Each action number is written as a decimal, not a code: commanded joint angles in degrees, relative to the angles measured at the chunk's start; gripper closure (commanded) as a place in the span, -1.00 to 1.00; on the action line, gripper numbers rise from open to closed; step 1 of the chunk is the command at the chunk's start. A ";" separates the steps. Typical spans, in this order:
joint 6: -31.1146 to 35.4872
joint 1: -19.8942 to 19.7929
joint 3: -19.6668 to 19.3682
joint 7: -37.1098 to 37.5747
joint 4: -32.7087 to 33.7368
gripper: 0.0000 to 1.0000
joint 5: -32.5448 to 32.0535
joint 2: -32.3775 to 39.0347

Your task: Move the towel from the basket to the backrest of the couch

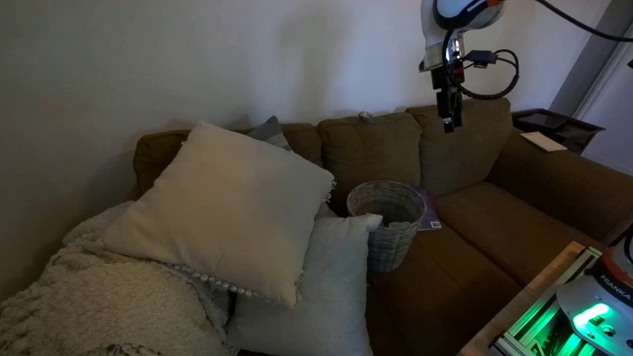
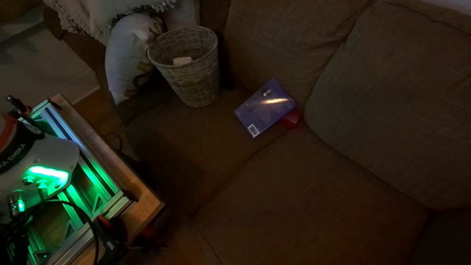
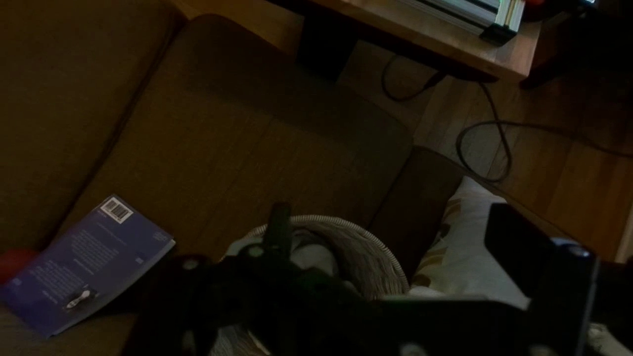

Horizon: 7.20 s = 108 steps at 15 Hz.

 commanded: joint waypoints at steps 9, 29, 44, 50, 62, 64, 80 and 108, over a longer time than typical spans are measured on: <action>37.03 1.32 2.70 10.08 -11.50 -1.00 0.54 13.63; 49.12 3.44 0.39 14.19 7.65 -1.00 -3.39 44.07; 71.62 0.84 3.16 13.37 2.93 -1.00 -0.30 50.86; 67.34 -1.34 4.01 12.20 10.27 -1.00 0.74 56.54; 57.84 0.71 3.40 12.60 20.76 0.59 0.10 63.07; 58.28 0.97 3.19 12.94 19.90 0.91 0.12 62.51; 82.79 20.56 -12.26 28.55 -13.59 0.96 -4.81 27.27; 69.57 30.07 -47.24 80.83 -8.02 0.96 -50.19 -5.69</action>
